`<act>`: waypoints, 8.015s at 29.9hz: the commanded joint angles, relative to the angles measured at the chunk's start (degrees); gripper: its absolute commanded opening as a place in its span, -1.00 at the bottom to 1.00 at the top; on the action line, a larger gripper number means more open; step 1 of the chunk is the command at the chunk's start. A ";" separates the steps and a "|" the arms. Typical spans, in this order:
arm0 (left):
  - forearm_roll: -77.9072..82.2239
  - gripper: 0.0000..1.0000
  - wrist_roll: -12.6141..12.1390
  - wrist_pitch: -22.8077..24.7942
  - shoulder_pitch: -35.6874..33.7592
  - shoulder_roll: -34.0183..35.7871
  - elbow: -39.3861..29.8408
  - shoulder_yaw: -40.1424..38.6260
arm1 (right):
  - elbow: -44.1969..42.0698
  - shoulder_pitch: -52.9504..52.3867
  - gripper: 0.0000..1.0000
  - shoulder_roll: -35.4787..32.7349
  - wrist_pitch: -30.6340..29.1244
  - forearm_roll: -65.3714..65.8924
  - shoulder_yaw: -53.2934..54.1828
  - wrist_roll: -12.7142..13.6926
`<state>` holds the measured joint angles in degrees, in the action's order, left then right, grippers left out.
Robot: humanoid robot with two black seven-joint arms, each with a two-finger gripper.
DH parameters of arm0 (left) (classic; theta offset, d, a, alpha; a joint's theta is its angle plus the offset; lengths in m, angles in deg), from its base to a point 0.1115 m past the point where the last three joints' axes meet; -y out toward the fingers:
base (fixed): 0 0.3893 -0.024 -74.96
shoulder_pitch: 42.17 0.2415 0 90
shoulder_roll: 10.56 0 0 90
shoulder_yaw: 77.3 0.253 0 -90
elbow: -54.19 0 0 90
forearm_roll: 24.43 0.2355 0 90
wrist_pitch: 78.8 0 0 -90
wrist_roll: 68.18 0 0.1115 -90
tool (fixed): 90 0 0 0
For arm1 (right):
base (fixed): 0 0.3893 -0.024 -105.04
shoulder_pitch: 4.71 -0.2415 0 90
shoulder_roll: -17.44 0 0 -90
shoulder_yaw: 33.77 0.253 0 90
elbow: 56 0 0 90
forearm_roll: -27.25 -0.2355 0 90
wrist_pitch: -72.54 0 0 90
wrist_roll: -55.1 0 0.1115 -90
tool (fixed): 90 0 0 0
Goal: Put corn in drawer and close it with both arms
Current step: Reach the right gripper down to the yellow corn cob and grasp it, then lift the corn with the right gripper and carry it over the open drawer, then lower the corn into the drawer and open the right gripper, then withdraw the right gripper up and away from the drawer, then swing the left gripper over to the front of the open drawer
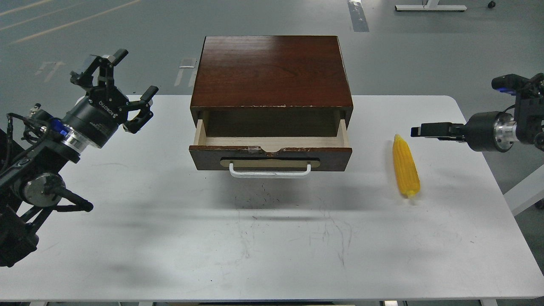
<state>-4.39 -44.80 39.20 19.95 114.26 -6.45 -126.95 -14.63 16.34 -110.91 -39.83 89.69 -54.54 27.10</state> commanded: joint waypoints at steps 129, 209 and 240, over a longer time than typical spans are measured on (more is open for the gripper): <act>1.41 0.98 0.09 0.00 0.28 4.73 -0.89 -0.71 | 18.92 -35.56 0.27 30.62 21.41 30.02 -20.63 0.00; 73.96 -1.00 4.40 0.00 -30.64 1.66 -31.04 14.99 | -9.73 29.13 1.00 9.43 20.79 -63.84 39.58 0.00; 104.96 -1.00 4.22 -11.47 -38.74 -0.37 -35.61 45.17 | -9.82 28.60 1.00 10.93 21.14 -63.84 39.49 0.00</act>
<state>100.58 -40.44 29.14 -18.82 114.06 -42.66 -81.71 -24.45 44.71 -99.98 -18.78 25.85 -15.01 27.10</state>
